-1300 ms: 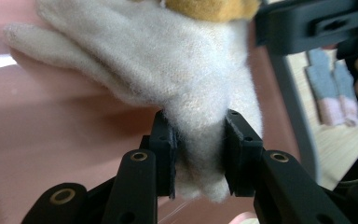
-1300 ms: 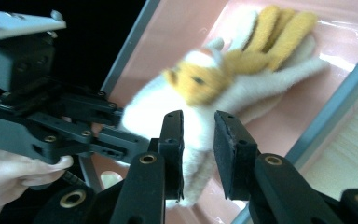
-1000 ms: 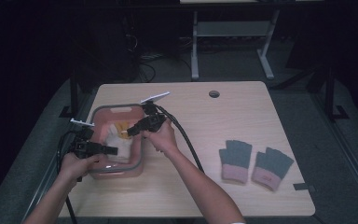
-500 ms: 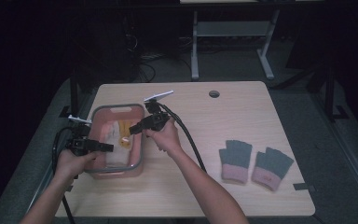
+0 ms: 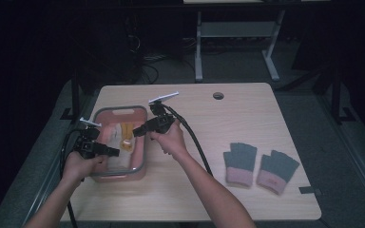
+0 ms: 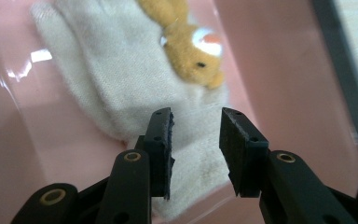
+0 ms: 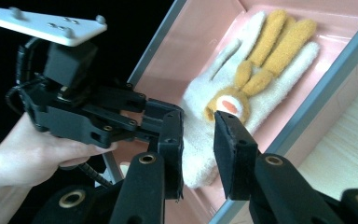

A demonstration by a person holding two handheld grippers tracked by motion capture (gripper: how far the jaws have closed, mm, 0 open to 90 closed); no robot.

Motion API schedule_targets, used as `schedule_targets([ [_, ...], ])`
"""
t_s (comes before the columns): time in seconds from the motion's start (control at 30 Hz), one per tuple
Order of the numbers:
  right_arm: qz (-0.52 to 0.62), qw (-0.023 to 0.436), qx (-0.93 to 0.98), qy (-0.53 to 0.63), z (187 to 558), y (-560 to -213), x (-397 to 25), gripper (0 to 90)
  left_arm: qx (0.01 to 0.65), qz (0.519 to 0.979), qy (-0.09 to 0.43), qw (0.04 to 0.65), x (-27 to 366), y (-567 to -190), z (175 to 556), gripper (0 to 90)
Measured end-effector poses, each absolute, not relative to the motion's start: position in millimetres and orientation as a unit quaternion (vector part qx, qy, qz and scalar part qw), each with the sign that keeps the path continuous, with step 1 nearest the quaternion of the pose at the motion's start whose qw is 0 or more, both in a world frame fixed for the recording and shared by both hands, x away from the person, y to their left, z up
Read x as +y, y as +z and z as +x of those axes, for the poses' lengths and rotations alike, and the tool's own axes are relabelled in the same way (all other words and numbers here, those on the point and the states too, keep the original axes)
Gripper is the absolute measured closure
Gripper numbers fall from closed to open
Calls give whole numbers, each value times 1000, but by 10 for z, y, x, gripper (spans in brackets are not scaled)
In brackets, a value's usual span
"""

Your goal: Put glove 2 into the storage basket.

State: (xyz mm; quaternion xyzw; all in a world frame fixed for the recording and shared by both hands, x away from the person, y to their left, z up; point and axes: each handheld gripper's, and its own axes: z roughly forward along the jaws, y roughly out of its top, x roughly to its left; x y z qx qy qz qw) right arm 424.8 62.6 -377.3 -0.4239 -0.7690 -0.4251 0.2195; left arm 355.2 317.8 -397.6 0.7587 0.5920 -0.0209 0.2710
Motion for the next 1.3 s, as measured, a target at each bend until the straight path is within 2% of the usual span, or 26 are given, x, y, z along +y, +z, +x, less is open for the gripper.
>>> schedule_targets([
  [0.23, -423, 221, -768, -427, 4238, -3770, 597, 720, 589, 767, -16, 253, 3154, -4020, 3569, 642],
  [0.67, -428, 220, -760, -438, 4222, -3752, 416, 699, 582, 745, -14, 326, 3195, -3789, 3487, 600],
  [1.3, -433, 215, -748, -454, 4147, -3662, 35, 632, 547, 748, -18, 375, 2955, -3537, 3419, 527],
])
